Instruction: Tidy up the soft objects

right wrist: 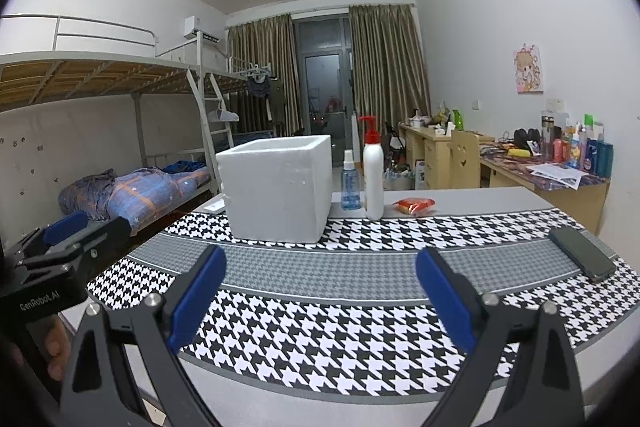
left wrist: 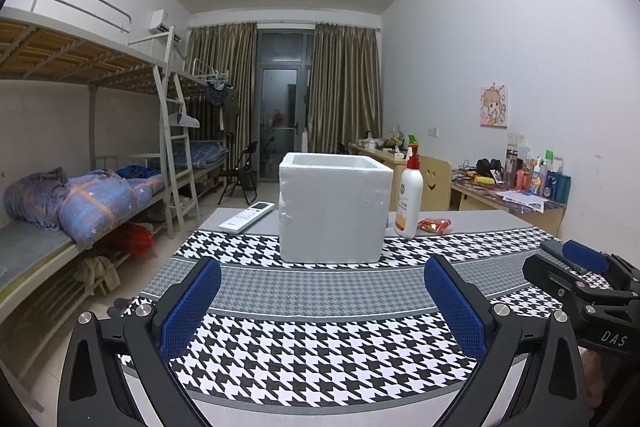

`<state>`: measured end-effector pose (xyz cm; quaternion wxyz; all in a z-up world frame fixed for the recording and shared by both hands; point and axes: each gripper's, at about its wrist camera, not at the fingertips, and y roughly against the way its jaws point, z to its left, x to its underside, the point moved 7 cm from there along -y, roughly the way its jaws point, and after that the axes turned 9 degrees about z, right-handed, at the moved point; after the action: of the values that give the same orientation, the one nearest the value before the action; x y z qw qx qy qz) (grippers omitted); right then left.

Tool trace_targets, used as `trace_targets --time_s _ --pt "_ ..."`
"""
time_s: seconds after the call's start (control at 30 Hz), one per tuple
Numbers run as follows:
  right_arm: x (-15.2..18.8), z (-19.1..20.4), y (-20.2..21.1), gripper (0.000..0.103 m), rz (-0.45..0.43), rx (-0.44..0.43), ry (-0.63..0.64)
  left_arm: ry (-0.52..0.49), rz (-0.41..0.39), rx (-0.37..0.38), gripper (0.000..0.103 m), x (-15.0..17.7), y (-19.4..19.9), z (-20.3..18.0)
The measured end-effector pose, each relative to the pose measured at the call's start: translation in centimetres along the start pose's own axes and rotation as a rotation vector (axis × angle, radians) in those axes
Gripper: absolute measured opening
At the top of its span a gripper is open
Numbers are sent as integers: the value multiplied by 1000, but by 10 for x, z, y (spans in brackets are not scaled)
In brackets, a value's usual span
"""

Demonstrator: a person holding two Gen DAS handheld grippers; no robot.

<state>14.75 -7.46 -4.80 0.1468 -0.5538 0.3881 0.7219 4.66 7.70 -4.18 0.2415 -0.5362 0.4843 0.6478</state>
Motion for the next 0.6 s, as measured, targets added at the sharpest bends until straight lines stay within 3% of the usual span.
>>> trace_targets --time_s 0.6 --pt "0 -2 -1 98 6 1 6 4 11 8 102 1 -2 -1"
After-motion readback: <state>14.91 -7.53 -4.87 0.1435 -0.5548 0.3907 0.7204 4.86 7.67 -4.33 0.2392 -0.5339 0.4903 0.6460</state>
